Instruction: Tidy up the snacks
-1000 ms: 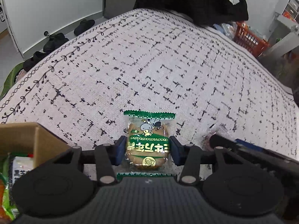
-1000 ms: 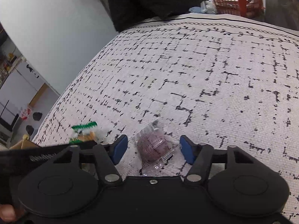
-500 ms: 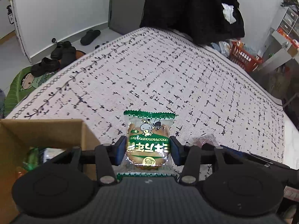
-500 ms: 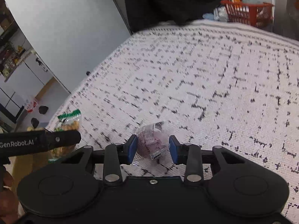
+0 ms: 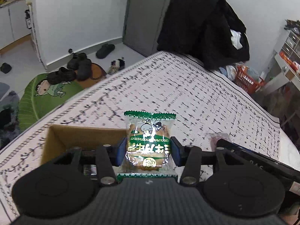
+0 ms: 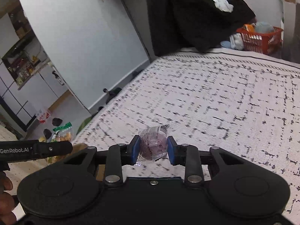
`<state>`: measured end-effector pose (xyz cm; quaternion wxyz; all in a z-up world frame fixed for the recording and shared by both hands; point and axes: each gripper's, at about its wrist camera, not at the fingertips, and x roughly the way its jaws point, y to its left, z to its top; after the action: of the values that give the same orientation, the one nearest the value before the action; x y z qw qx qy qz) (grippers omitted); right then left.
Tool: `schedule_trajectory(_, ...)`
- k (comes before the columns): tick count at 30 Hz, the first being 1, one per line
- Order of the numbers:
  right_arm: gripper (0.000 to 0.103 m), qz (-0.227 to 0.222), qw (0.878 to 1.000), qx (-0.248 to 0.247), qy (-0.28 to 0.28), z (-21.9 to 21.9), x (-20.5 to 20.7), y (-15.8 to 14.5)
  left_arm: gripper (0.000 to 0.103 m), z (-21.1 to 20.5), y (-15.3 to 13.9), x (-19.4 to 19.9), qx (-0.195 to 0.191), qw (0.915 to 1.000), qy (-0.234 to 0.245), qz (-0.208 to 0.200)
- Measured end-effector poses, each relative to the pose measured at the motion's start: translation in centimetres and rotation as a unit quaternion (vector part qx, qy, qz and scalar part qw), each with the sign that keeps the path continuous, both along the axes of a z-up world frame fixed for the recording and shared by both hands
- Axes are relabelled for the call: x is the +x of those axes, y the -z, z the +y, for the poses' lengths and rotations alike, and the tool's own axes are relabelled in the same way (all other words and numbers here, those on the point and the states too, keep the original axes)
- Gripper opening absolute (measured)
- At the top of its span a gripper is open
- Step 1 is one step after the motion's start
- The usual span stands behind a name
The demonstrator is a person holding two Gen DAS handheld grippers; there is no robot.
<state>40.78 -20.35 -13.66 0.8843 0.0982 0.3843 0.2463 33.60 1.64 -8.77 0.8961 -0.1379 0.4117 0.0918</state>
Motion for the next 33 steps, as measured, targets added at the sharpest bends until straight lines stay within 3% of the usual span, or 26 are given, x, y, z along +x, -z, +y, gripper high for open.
schedule_trajectory(17,0.030,-0.027,0.997,0.019,-0.067,5.8,-4.7,-3.4,0.048,5.5,-1.4,-4.7,-0.001,0.9986,-0.050,0.017)
schedule_trajectory(24,0.030,-0.017,0.994,0.022,-0.101,8.9,-6.6,-4.2,0.063,7.5,-2.1,-6.8,-0.012,0.9971,-0.072,0.019)
schedule_trajectory(29,0.032,-0.003,0.994,0.027,-0.104,10.6,-7.5,-5.1,0.066,8.6,-2.9,-8.0,-0.017,0.9965,-0.080,0.016)
schedule_trajectory(30,0.036,-0.003,0.994,0.030,-0.102,10.8,-7.6,-5.4,0.067,8.7,-3.0,-8.2,-0.018,0.9966,-0.079,0.015)
schedule_trajectory(33,0.068,-0.008,0.996,0.035,-0.076,10.8,-7.6,-6.0,0.075,9.1,-3.1,-8.8,-0.023,0.9965,-0.078,0.019)
